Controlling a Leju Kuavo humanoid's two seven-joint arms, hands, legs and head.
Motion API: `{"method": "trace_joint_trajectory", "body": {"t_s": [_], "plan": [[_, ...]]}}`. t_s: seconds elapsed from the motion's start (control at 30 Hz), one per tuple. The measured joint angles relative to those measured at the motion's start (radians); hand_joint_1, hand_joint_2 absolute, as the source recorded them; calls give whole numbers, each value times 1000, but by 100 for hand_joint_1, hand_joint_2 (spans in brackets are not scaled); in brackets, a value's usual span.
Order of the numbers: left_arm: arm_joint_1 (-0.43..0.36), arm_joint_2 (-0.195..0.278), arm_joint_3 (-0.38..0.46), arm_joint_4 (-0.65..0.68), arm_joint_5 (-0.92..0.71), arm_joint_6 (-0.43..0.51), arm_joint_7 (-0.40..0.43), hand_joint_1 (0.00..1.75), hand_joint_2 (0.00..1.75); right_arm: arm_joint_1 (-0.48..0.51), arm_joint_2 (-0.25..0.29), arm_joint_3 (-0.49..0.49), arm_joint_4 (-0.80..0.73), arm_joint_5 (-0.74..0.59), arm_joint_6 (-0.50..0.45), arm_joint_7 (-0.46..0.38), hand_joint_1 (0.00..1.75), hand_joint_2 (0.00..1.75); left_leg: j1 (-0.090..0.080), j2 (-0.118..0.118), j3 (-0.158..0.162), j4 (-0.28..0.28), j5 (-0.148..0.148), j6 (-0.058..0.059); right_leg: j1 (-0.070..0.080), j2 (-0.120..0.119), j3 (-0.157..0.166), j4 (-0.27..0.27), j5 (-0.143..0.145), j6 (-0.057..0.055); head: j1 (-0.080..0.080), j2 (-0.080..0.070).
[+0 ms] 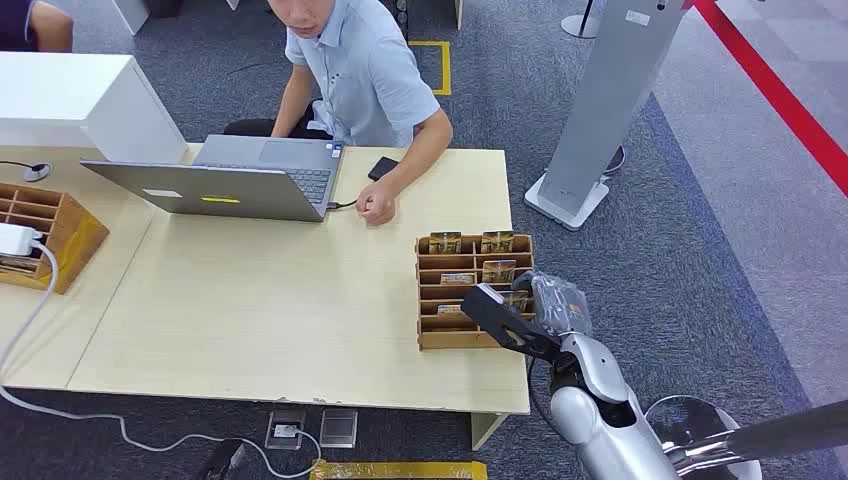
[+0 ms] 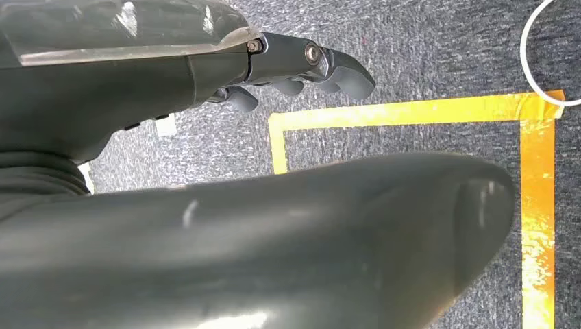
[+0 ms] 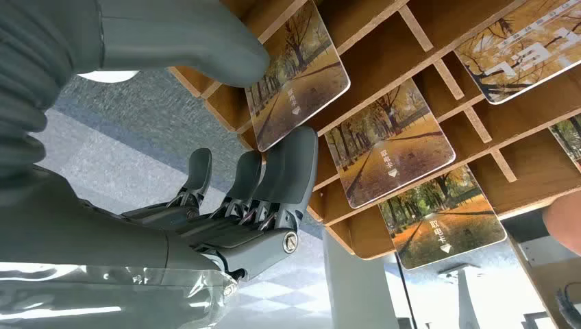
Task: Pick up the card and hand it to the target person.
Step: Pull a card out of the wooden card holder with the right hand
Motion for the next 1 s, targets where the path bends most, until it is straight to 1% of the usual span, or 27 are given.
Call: {"method": "trace_joint_trajectory", "body": {"t_s": [0.17,0.4,0.6,0.67,0.8,0.9,0.97,1.0], "plan": [[0,-2,0,0,0,-1,0,0,0,1,0,0,3,0,0,0,84,175,0,0,0,0,0,0,0,0,0,0,0,0,0,0],[0,-3,-9,0,-3,-2,-1,0,0,3,-2,0,12,0,-1,0,84,175,0,0,0,0,0,0,0,0,0,0,0,0,0,0],[0,-3,-14,0,-5,-3,-2,0,0,3,-2,0,18,0,-3,-1,89,175,0,0,1,0,0,0,0,0,0,0,0,0,0,0],[0,-3,-14,0,-6,-4,-2,0,0,3,-2,0,19,0,-3,-2,97,175,0,0,1,0,0,0,0,0,0,0,0,0,0,0],[0,-3,-14,0,-6,-4,-2,0,0,4,-2,0,20,1,-4,-2,138,175,0,0,1,0,0,0,0,0,0,0,0,0,0,0],[0,-3,-14,0,-6,-4,-2,0,0,5,-2,0,23,0,-4,-2,160,175,0,0,1,0,0,0,0,0,0,0,0,0,0,0],[0,-3,-14,0,-6,-4,-2,0,0,7,-2,0,26,0,-5,-2,171,175,0,0,1,0,0,0,0,0,0,0,0,0,0,0],[0,-3,-14,0,-6,-4,-2,0,0,7,-2,0,27,0,-6,-2,174,175,0,0,1,0,0,0,0,0,0,0,0,0,0,0]]}}
